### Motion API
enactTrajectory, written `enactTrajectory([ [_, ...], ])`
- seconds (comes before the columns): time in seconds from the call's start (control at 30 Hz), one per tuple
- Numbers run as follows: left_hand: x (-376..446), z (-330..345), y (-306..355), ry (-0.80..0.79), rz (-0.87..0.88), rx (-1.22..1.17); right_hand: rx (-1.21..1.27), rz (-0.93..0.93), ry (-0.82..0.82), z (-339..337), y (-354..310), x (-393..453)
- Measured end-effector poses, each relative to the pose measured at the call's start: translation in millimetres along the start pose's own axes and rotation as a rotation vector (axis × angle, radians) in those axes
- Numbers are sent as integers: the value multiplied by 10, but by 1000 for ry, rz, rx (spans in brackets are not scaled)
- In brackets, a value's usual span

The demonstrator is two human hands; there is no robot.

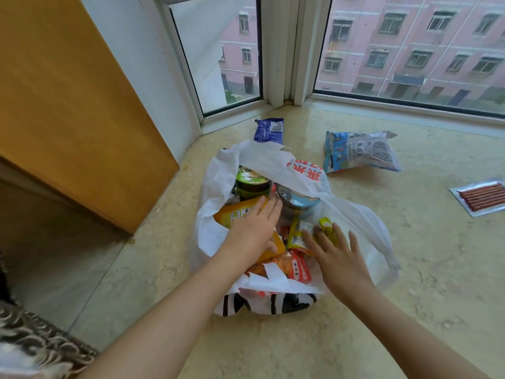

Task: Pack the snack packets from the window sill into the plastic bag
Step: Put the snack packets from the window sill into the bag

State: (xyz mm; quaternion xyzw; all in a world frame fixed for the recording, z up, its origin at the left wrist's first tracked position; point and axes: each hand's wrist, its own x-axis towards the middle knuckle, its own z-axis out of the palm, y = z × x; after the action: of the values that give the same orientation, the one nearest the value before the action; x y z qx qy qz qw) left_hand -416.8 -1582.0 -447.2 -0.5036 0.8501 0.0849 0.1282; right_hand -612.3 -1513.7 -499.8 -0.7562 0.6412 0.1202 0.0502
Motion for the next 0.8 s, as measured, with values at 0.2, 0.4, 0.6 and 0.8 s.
enactTrajectory([
  [0.2, -133, 0, 144, 341, 100, 156, 119, -49, 169, -207, -93, -164],
  [0.4, -356, -119, 273, 515, 125, 70, 230, -51, 412, -556, -39, -536],
  [0.6, -462, -434, 655, 599, 171, 13, 214, -21, 577, -694, 302, -973],
  [0.8, -172, -612, 1386, 613, 309, -61, 194, 118, 532, -621, 1029, -1434],
])
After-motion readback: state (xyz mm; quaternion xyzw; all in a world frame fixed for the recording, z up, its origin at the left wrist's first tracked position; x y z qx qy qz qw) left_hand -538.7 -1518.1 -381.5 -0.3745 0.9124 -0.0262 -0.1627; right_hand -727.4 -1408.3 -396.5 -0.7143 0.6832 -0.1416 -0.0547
